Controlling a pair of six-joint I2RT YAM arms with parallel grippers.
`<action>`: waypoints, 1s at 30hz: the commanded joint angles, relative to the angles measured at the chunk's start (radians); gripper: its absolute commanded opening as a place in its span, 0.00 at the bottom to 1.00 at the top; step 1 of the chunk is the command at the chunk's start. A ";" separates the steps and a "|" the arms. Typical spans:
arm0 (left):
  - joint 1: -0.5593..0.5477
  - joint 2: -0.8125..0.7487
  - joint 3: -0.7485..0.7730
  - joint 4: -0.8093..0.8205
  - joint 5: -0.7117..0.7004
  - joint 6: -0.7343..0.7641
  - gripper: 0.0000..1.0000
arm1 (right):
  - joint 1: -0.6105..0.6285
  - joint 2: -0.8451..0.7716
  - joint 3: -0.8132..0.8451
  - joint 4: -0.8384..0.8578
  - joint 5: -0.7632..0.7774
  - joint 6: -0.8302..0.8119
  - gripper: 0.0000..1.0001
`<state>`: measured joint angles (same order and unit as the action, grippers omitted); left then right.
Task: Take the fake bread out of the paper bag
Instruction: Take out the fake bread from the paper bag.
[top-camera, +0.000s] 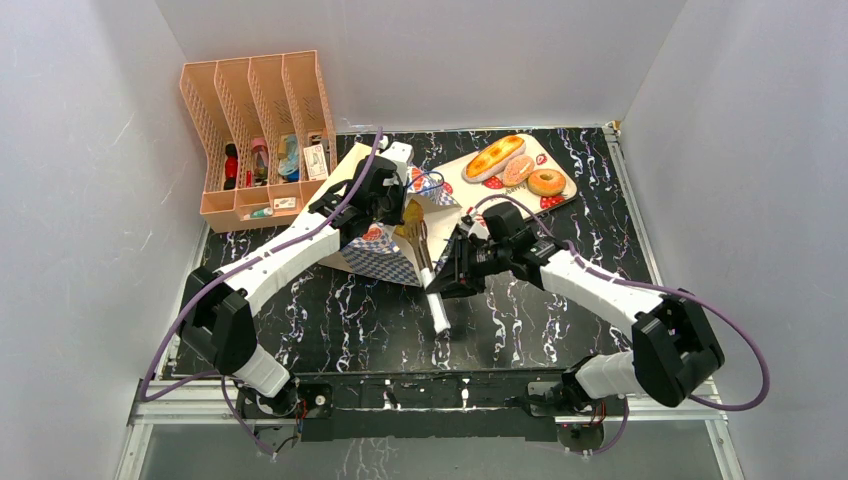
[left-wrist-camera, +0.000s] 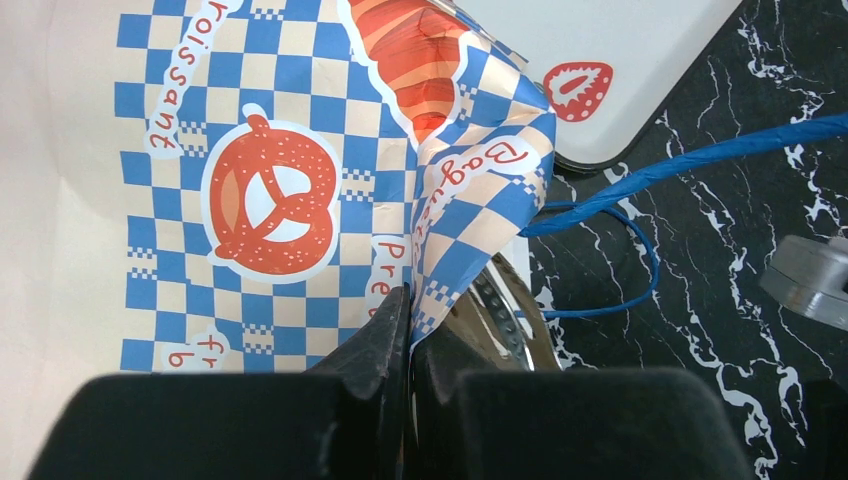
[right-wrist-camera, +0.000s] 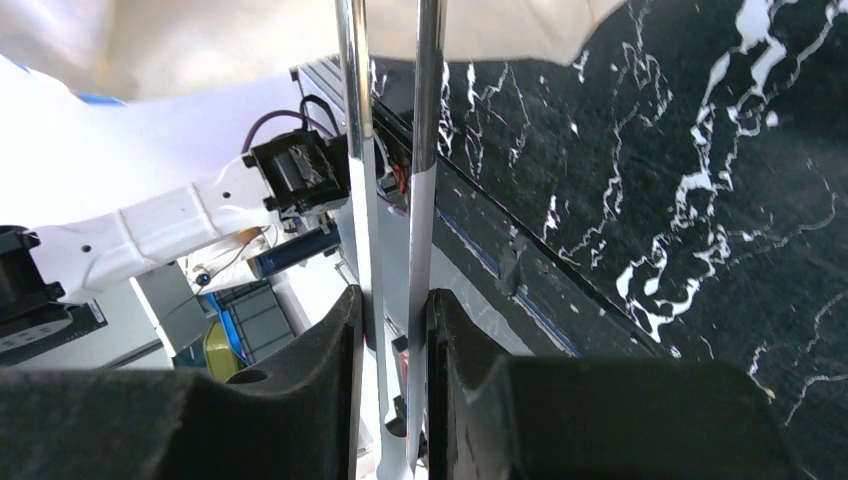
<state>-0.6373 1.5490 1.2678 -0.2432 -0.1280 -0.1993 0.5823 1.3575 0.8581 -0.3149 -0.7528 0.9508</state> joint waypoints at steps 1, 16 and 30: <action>0.001 -0.009 0.025 -0.023 -0.052 0.021 0.00 | -0.001 -0.093 -0.055 0.017 0.004 -0.005 0.00; 0.025 0.006 0.044 -0.022 -0.087 -0.004 0.00 | -0.001 -0.386 -0.110 -0.226 0.109 -0.009 0.00; 0.086 -0.014 0.004 -0.019 -0.085 -0.081 0.00 | -0.001 -0.642 -0.122 -0.417 0.228 0.061 0.00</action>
<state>-0.5892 1.5677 1.2827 -0.2462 -0.1974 -0.2504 0.5823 0.7776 0.7208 -0.7158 -0.5663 0.9794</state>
